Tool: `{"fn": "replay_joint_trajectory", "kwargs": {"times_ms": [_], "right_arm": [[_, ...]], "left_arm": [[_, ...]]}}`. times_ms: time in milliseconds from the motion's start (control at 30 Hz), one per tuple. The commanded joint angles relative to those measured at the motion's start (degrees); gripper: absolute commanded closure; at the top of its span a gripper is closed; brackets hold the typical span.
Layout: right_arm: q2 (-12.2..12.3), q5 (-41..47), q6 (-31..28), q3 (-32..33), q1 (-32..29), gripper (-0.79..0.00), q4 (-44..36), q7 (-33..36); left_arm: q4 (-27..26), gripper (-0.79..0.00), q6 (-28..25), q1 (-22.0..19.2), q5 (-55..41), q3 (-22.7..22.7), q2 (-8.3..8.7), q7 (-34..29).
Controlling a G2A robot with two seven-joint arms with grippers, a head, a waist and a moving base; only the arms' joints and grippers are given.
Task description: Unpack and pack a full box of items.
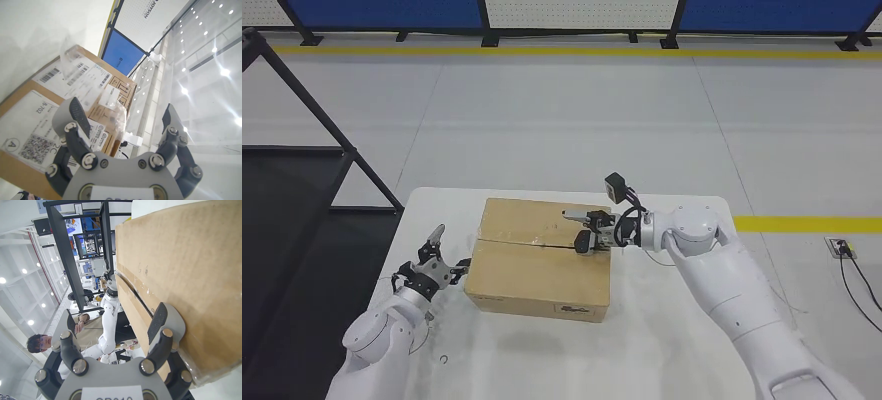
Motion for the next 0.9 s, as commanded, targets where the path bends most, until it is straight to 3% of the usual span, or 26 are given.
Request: {"fn": "replay_joint_trajectory", "kwargs": {"times_ms": [0, 133, 400, 567, 667, 867], "right_arm": [[0.00, 0.06, -0.07, 0.03, 0.06, -0.785, 0.12, 0.09], [-0.17, 0.13, -0.08, -0.28, 0.56, -0.785, 0.53, 0.53], [-0.46, 0.22, -0.61, -0.71, 1.37, -0.785, 1.71, 0.89], [-0.44, 0.18, -0.65, -0.60, 1.35, -0.785, 1.84, 0.72], [-0.42, 0.14, -0.53, -0.52, 1.28, -0.785, 1.85, 0.62], [-0.68, 0.26, -0.25, -0.91, 1.91, -0.785, 2.29, 0.82]], "left_arm": [[-1.52, -0.785, 1.19, 1.69, 1.03, -0.47, 0.28, -0.20], [-1.87, -0.785, 0.98, 1.72, 0.50, -0.63, 0.34, 1.20], [2.86, -0.785, -1.79, -4.26, -3.60, 0.29, -0.13, 5.15], [4.66, -0.785, -5.80, -6.40, -7.65, -5.50, 0.41, 7.80], [4.54, -0.785, -4.79, -5.20, -6.58, -7.92, 1.10, 6.66], [-0.78, -0.785, -1.29, 1.25, 5.00, -5.83, 2.24, 1.35]]}}
